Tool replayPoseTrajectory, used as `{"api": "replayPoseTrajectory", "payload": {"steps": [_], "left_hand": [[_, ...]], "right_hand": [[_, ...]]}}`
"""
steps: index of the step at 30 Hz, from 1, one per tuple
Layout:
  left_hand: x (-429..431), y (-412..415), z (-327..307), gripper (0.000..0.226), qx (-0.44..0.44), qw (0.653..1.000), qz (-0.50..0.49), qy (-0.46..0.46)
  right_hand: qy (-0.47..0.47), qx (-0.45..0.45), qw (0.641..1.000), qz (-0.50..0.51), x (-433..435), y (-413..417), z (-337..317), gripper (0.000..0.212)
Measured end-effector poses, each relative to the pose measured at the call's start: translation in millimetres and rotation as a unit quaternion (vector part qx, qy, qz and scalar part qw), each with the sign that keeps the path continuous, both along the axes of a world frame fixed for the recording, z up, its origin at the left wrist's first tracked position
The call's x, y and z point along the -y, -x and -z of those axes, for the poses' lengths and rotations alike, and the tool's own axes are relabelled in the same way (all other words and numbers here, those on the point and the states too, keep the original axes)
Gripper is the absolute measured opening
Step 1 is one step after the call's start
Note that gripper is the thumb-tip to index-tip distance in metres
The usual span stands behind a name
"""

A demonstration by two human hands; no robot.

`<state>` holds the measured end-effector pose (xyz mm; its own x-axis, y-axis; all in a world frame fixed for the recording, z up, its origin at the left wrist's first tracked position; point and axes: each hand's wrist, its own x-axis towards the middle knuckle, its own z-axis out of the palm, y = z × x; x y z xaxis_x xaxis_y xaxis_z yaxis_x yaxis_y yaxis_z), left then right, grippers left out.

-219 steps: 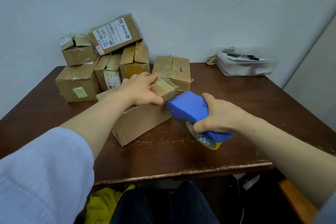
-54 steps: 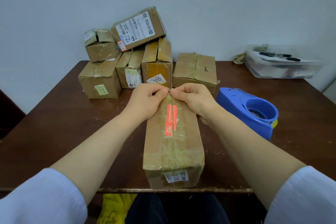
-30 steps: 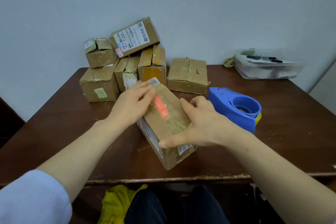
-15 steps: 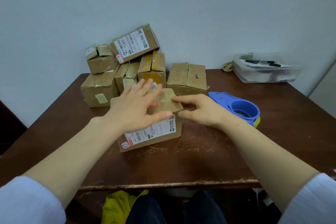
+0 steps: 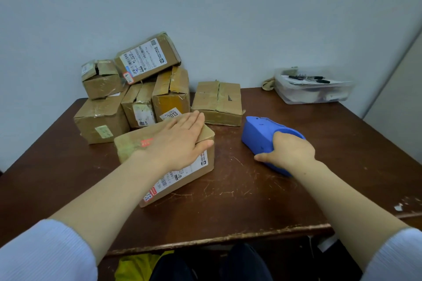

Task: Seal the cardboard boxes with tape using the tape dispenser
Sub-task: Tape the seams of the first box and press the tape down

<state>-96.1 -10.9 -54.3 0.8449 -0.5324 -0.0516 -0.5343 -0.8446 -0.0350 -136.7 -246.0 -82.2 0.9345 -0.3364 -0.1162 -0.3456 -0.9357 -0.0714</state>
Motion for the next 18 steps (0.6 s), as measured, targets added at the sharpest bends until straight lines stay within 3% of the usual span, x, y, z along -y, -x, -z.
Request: {"api": "replayPoseTrajectory", "payload": {"steps": [5,7,9,11,13,15,18], "left_hand": [[12.6,4.1,0.6,0.077,-0.008,0.999,-0.038,0.027],[13.9,8.8,-6.4,0.080,-0.034,0.991,-0.062,0.114],[15.3,12.7,-18.9,0.064,-0.079,0.943,-0.119,0.301],[18.4,11.9,-30.8,0.032,-0.132,0.849,-0.148,0.489],[25.2,11.5,-43.0,0.015,-0.158,0.797,-0.153,0.563],[33.5,16.4,-52.2,0.021,-0.187,0.766,-0.144,0.598],[41.9,27.5,-58.0,0.031,-0.204,0.752,-0.113,0.616]], "right_hand": [[-0.065,0.030,0.997,0.008,7.0,-4.3,-0.1,0.048],[-0.155,0.082,0.984,0.020,15.9,-1.7,-0.9,0.052],[-0.319,0.155,0.935,0.023,21.6,8.3,-9.4,0.048],[-0.513,0.194,0.836,0.015,21.1,23.6,-20.9,0.039],[-0.602,0.198,0.773,-0.038,20.1,37.2,-25.2,0.048],[-0.626,0.201,0.747,-0.096,18.5,45.8,-24.6,0.052],[-0.621,0.198,0.747,-0.135,18.1,50.8,-23.6,0.040]]}}
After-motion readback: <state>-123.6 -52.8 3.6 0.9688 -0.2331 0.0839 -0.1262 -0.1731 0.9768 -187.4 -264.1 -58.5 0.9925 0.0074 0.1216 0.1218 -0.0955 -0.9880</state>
